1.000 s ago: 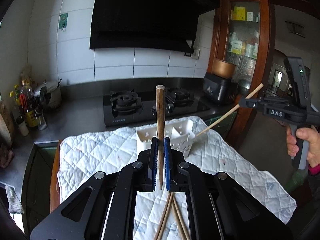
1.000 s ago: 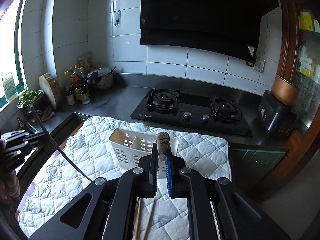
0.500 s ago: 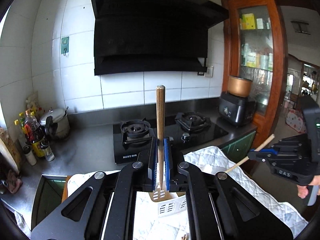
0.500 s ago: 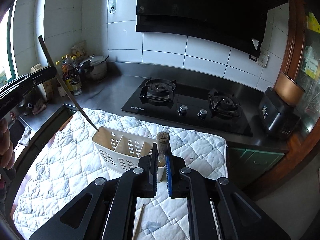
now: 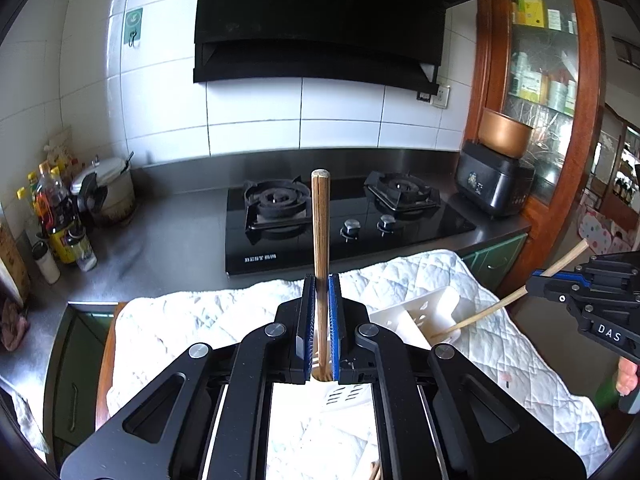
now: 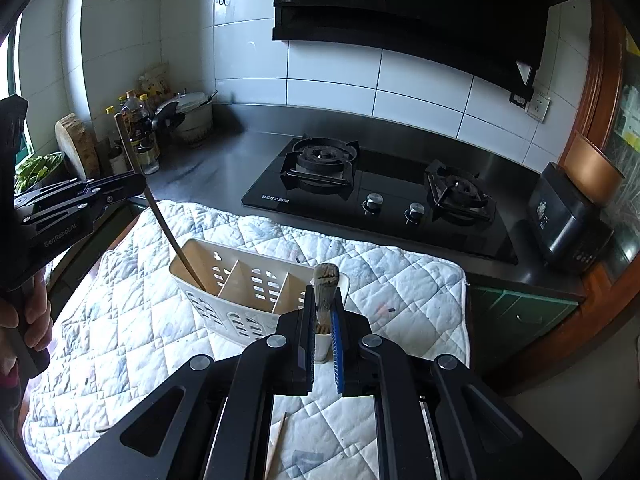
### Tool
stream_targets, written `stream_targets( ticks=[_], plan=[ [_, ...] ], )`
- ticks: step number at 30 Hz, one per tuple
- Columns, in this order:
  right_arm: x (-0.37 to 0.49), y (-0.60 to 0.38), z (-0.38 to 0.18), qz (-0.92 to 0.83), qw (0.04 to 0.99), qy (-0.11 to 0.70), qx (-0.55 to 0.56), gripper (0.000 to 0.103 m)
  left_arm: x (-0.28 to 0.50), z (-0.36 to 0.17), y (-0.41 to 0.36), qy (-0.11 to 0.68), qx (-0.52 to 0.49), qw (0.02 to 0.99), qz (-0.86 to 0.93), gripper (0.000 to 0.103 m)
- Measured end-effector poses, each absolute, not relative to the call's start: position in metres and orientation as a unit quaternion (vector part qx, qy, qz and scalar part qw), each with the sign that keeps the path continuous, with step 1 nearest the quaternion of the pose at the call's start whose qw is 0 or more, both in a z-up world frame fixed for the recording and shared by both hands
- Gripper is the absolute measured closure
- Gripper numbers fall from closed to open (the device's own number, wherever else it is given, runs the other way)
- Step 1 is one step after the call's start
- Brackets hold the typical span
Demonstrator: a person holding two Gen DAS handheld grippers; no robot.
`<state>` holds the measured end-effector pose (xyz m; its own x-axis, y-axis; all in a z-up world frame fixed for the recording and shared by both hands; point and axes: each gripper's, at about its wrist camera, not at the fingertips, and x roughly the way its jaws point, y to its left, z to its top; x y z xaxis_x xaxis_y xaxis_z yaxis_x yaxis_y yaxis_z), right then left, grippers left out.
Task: Organize utensils
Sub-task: 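Lower the left tool's chopstick into the holder and open while the right tool does likewise, then move both open tools back down to the loose chopsticks on the quilt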
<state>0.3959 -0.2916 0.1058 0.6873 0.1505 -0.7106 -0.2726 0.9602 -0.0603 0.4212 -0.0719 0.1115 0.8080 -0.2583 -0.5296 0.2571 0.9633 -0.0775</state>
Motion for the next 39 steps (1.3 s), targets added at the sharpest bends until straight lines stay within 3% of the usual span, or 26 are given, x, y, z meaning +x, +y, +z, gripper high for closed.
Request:
stream_targets(
  ticks=[10, 13, 16, 25, 27, 29, 30, 39],
  plan=[
    [0.405, -0.287, 0.095, 0.110, 0.912, 0.385, -0.083, 0.095, 0.422, 0.100, -0.067, 0.291, -0.019, 0.947, -0.136, 0.095],
    [0.403, -0.289, 0.098, 0.108, 0.916, 0.379, -0.079, 0.088, 0.417, 0.104, -0.065, 0.282, -0.023, 0.949, -0.140, 0.094],
    [0.396, -0.293, 0.105, 0.104, 0.921, 0.368, -0.073, 0.074, 0.406, 0.112, -0.060, 0.271, -0.031, 0.952, -0.141, 0.094],
    [0.338, -0.306, 0.129, 0.094, 0.940, 0.321, -0.066, 0.059, 0.348, 0.130, -0.037, 0.246, -0.032, 0.958, -0.146, 0.094],
    [0.319, -0.308, 0.128, 0.096, 0.943, 0.313, -0.060, 0.051, 0.333, 0.128, -0.031, 0.246, -0.034, 0.957, -0.148, 0.092],
    [0.300, -0.310, 0.123, 0.096, 0.945, 0.307, -0.060, 0.050, 0.316, 0.123, -0.024, 0.246, -0.035, 0.957, -0.150, 0.076],
    [0.291, -0.310, 0.120, 0.098, 0.945, 0.306, -0.059, 0.050, 0.307, 0.119, -0.021, 0.246, -0.034, 0.957, -0.150, 0.074],
    [0.212, -0.299, 0.067, 0.102, 0.941, 0.313, -0.072, 0.050, 0.249, 0.069, -0.001, 0.277, -0.052, 0.945, -0.168, 0.074]
  ],
)
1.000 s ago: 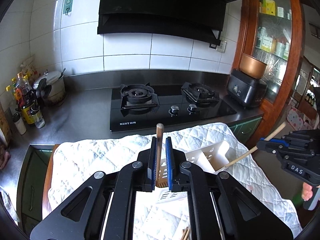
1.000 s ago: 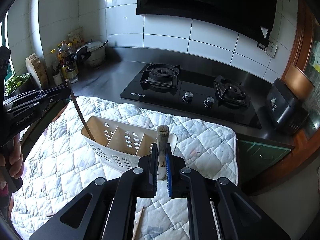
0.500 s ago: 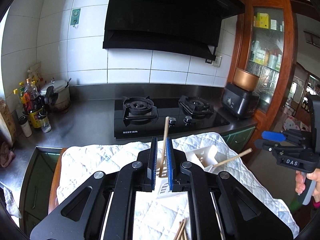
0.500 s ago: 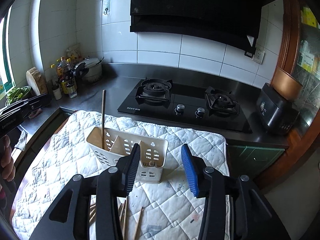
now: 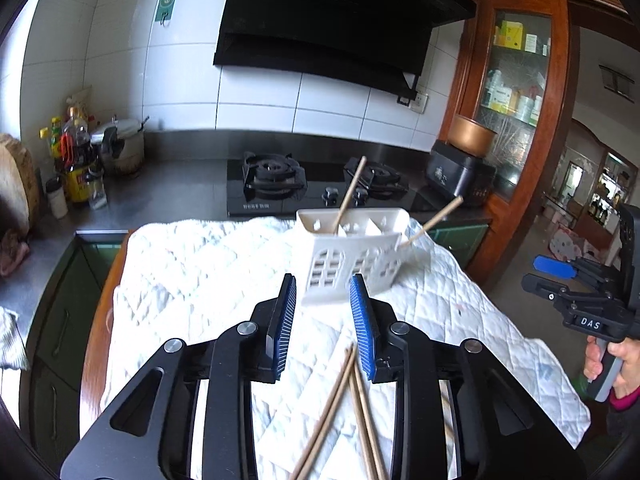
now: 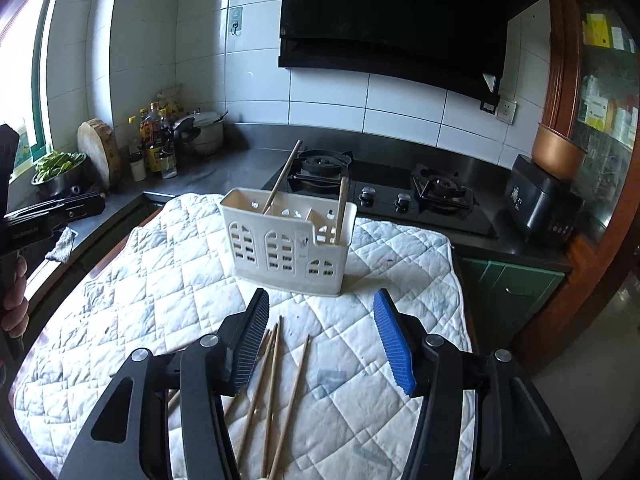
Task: Organize utensils
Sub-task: 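Move both open tools back down to the loose chopsticks on the quilt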
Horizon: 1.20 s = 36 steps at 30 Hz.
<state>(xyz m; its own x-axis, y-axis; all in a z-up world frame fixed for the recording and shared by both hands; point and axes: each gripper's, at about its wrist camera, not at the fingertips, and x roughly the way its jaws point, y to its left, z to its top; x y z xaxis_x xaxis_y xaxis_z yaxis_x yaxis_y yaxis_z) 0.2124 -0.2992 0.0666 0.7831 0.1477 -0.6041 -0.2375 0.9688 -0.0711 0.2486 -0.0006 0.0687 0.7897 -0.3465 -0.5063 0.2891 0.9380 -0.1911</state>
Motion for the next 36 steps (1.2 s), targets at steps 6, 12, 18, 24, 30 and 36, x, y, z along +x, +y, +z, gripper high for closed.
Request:
stream_targets(
  ticks=[6, 12, 18, 24, 30, 36],
  plan=[
    [0.172, -0.295, 0.022, 0.097, 0.936, 0.331, -0.063, 0.050, 0.220, 0.031, 0.007, 0.301, -0.045, 0.938, -0.166, 0.074],
    [0.149, -0.293, -0.019, 0.077, 0.929, 0.358, -0.059, 0.053, 0.197, -0.001, 0.024, 0.319, -0.055, 0.933, -0.158, 0.074],
    [0.145, -0.293, -0.061, 0.065, 0.914, 0.396, -0.054, 0.068, 0.184, -0.024, 0.036, 0.341, -0.060, 0.925, -0.154, 0.075],
    [0.153, -0.296, -0.088, 0.064, 0.902, 0.426, -0.039, 0.080, 0.182, -0.043, 0.038, 0.362, -0.047, 0.919, -0.152, 0.076],
    [0.162, -0.296, -0.095, 0.068, 0.897, 0.435, -0.033, 0.087, 0.186, -0.054, 0.033, 0.375, -0.034, 0.912, -0.163, 0.076],
    [0.168, -0.293, -0.099, 0.075, 0.894, 0.440, -0.029, 0.089, 0.189, -0.062, 0.025, 0.386, -0.023, 0.904, -0.181, 0.076]
  ],
)
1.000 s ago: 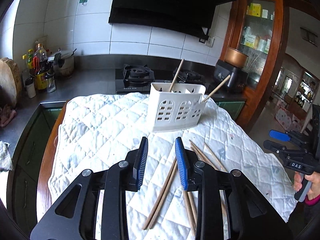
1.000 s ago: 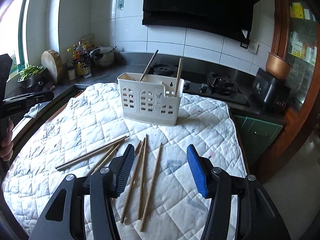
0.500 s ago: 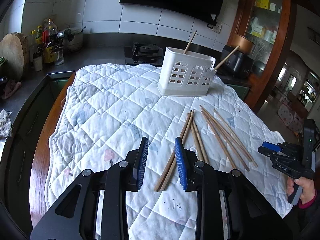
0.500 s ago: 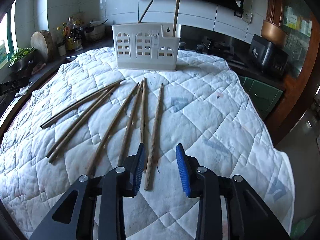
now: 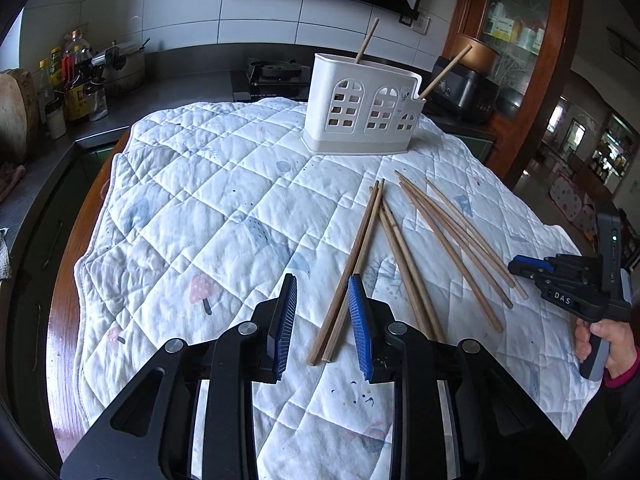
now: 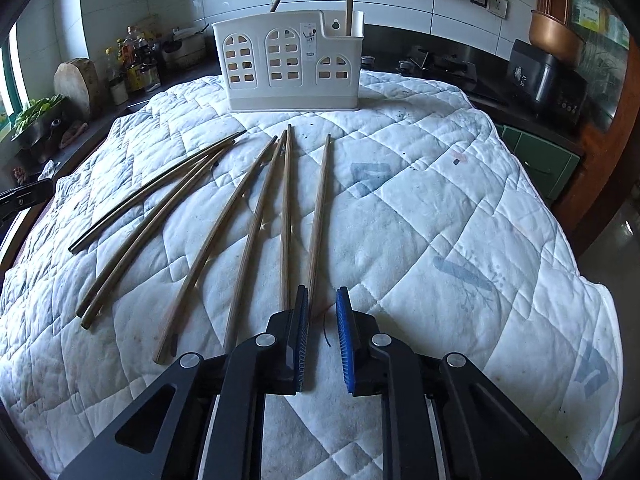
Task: Organize utensils
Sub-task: 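Move both open tools back down to the loose chopsticks on the quilt, then close the left tool on another chopstick while the right tool grasps one too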
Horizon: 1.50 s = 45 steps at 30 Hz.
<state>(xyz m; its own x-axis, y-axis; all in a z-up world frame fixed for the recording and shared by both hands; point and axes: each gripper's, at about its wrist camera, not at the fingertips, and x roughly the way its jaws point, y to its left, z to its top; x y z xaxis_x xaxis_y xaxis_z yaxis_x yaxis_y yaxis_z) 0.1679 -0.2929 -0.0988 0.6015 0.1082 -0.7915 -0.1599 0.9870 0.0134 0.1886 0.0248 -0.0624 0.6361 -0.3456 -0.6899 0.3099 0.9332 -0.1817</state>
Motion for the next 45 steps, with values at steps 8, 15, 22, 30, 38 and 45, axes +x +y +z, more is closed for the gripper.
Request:
stream_targets(
  ticks=[8, 15, 22, 30, 38, 45],
  plan=[
    [0.172, -0.290, -0.106, 0.080, 0.890, 0.447, -0.033, 0.089, 0.198, -0.081, 0.014, 0.415, -0.017, 0.887, -0.202, 0.076],
    [0.173, -0.290, -0.110, 0.079, 0.888, 0.452, -0.035, 0.091, 0.214, -0.094, 0.003, 0.431, 0.000, 0.876, -0.216, 0.089],
    [0.173, -0.291, -0.110, 0.079, 0.888, 0.452, -0.037, 0.092, 0.226, -0.105, -0.005, 0.442, 0.016, 0.869, -0.223, 0.092],
    [0.172, -0.290, -0.110, 0.079, 0.888, 0.452, -0.038, 0.092, 0.237, -0.111, -0.004, 0.445, 0.017, 0.867, -0.225, 0.092],
    [0.172, -0.291, -0.111, 0.080, 0.888, 0.451, -0.038, 0.092, 0.234, -0.118, -0.012, 0.440, 0.029, 0.869, -0.223, 0.092],
    [0.170, -0.291, -0.111, 0.079, 0.889, 0.449, -0.039, 0.091, 0.233, -0.119, -0.015, 0.434, 0.032, 0.874, -0.216, 0.092]
  ],
)
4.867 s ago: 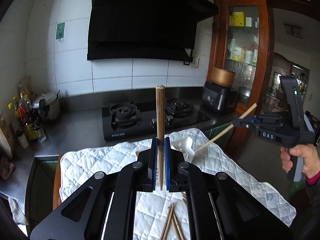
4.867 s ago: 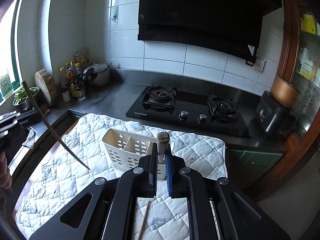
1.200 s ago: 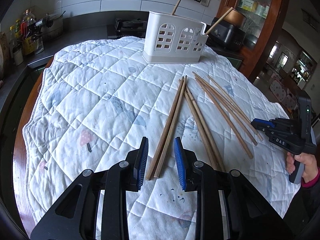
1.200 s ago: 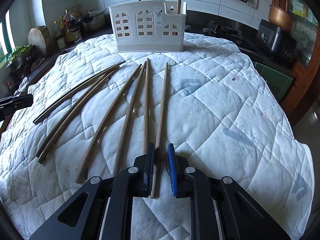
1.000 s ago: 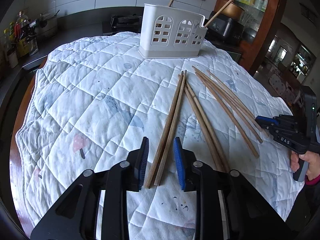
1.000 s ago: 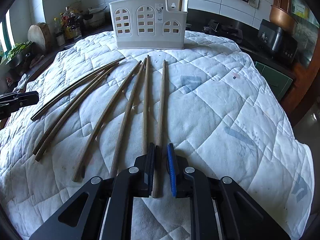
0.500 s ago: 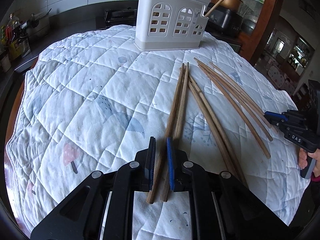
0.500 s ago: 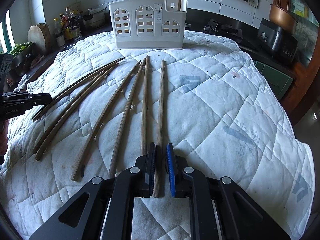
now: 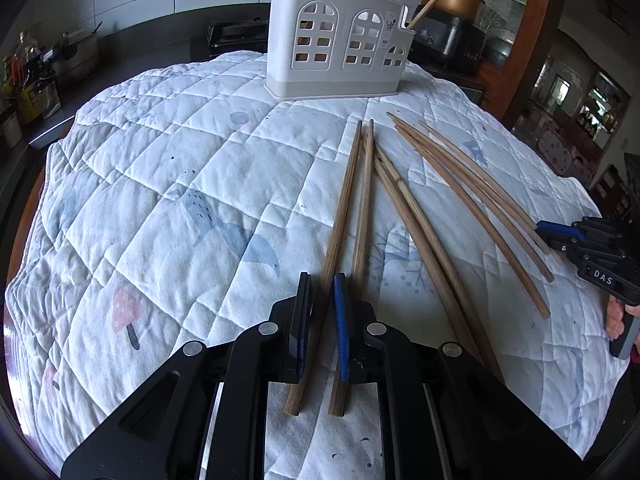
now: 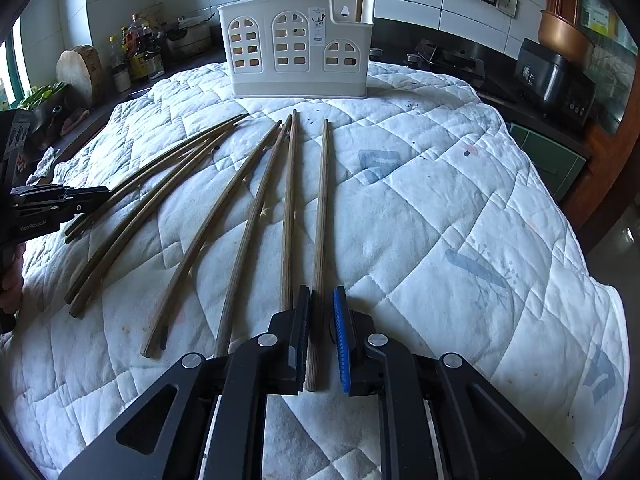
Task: Organize utensils
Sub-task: 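Close the left tool on another chopstick while the right tool grasps one too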
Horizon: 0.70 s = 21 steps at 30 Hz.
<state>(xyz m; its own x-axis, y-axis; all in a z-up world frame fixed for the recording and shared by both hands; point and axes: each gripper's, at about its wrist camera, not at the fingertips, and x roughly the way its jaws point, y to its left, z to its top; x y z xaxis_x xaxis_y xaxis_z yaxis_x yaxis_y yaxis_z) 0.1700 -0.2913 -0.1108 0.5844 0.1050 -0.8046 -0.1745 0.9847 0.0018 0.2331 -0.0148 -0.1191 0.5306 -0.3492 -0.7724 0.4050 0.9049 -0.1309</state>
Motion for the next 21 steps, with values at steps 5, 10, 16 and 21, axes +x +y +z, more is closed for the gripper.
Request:
stream_targets(
  ticks=[5, 10, 16, 21],
  plan=[
    [0.1669, -0.2931, -0.1084, 0.075, 0.892, 0.444, -0.036, 0.096, 0.2295, -0.1135, -0.0184, 0.423, 0.033, 0.883, -0.203, 0.097],
    [0.1632, -0.2954, -0.1074, 0.070, 0.893, 0.444, -0.041, 0.096, 0.2296, -0.1111, -0.0183, 0.426, 0.033, 0.879, -0.209, 0.097],
    [0.1618, -0.3006, -0.1077, 0.066, 0.892, 0.446, -0.035, 0.096, 0.2308, -0.1180, -0.0148, 0.438, 0.020, 0.874, -0.208, 0.096],
    [0.1627, -0.3007, -0.1098, 0.067, 0.891, 0.448, -0.034, 0.096, 0.2293, -0.1184, -0.0167, 0.436, 0.025, 0.876, -0.203, 0.095]
  ],
)
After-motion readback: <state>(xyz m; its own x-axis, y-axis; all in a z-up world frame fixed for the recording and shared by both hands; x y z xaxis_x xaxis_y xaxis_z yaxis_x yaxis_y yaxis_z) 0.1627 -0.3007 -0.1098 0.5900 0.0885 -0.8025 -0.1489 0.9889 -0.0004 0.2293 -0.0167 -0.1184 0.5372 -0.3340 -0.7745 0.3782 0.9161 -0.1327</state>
